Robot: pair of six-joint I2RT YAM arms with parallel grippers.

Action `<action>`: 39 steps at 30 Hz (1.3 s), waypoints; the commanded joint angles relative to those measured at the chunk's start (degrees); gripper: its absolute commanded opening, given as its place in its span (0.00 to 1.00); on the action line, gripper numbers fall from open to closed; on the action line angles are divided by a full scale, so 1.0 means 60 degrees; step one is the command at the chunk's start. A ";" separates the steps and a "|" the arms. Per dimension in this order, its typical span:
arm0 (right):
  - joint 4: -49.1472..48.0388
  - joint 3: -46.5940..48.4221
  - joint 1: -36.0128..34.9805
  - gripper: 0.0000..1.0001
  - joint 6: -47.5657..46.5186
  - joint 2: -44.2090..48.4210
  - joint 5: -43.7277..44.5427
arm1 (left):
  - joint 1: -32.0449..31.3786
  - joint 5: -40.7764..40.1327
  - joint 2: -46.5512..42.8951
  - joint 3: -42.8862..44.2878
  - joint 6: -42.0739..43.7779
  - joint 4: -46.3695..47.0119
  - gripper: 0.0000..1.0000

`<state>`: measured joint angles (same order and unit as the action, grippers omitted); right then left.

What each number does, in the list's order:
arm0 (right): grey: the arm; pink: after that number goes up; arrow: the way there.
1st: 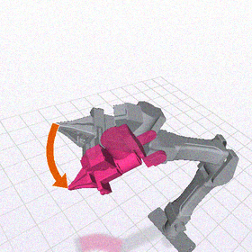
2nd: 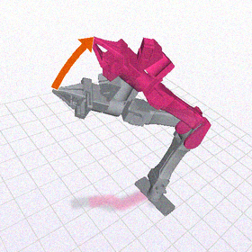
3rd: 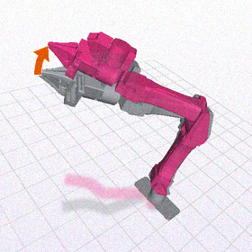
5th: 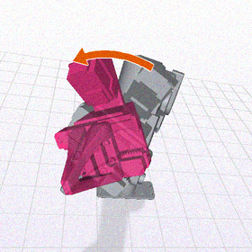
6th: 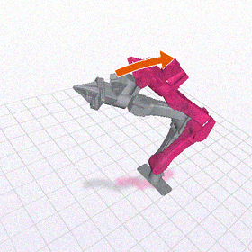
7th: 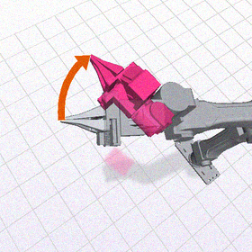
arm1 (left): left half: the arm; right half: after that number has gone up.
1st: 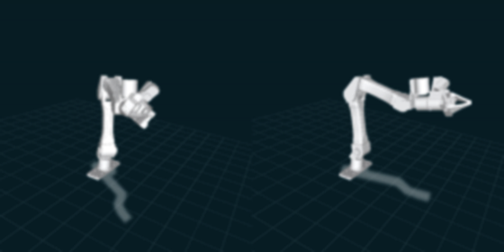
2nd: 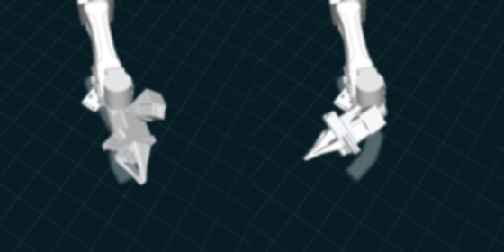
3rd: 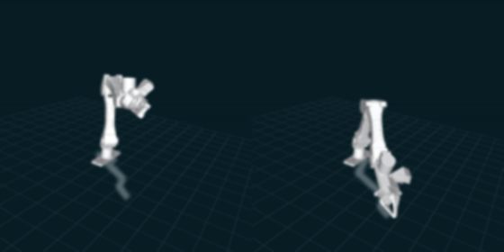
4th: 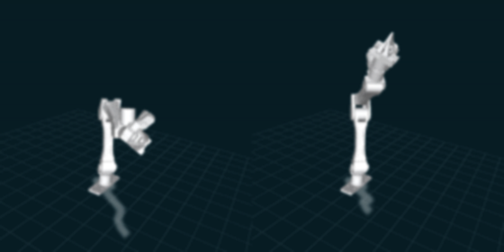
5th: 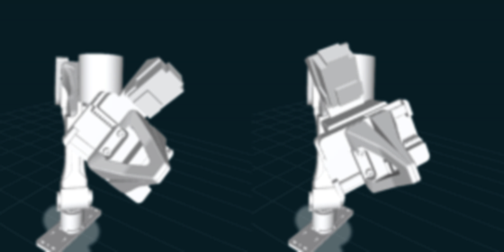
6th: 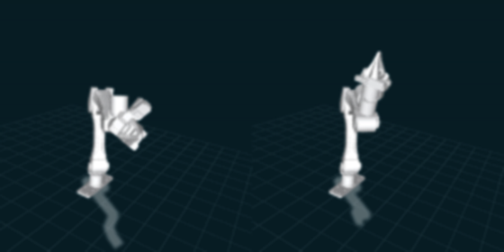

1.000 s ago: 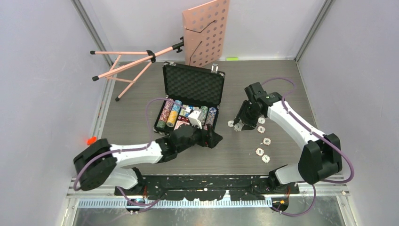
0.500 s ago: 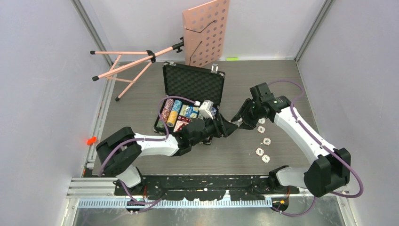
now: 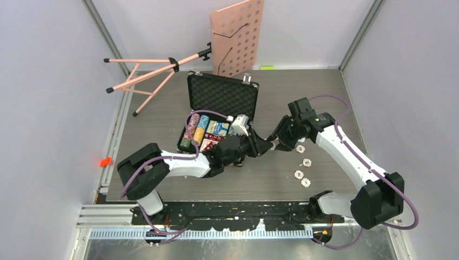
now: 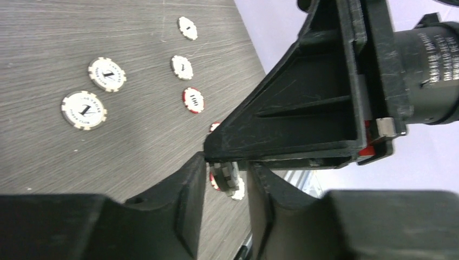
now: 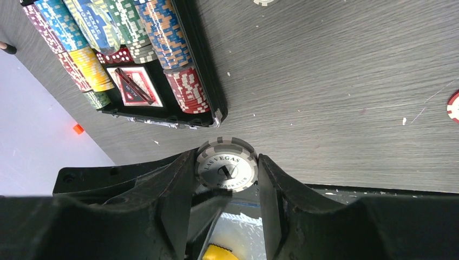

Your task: Pack up texas hold em set

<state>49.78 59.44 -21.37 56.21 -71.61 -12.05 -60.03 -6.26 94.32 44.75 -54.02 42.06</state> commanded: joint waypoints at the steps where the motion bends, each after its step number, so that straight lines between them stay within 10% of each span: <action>1: -0.0353 -0.0053 -0.0057 0.33 0.0153 0.0292 -0.0328 | 0.0002 -0.0148 0.0131 0.0356 -0.0060 0.0252 0.27; 4: -0.0360 -0.0052 -0.0065 0.34 0.0115 0.0298 -0.0327 | 0.0000 -0.0179 0.0158 0.0335 0.0055 0.0259 0.02; 9: 0.0067 0.0305 0.0027 0.69 -0.0335 0.0306 0.0088 | 0.0149 0.0473 -0.0251 0.0151 0.1108 0.0018 0.00; 13: 0.0312 0.0415 0.0618 0.78 -0.1169 0.0507 0.0131 | 0.0570 0.1282 -0.1088 -0.0446 0.2019 -0.0681 0.00; 21: 0.0317 0.0124 0.1546 0.79 -0.2172 0.1366 0.0537 | 0.0855 0.1149 -0.4047 -0.0545 0.6463 -0.5833 0.00; 27: 0.0276 -0.0122 0.1569 0.79 -0.2708 0.1463 0.0777 | 0.1678 0.2395 -0.6122 -0.1648 1.1244 -0.6620 0.00; 39: 0.0023 -0.0289 0.1569 0.78 -0.2887 0.1998 0.0720 | 0.3175 0.3662 -0.3796 -0.0022 1.4189 -0.8755 0.00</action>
<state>51.31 57.82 -12.19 40.45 -60.93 -8.01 -41.85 13.23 67.70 38.70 22.83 -6.55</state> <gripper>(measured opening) 0.784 0.083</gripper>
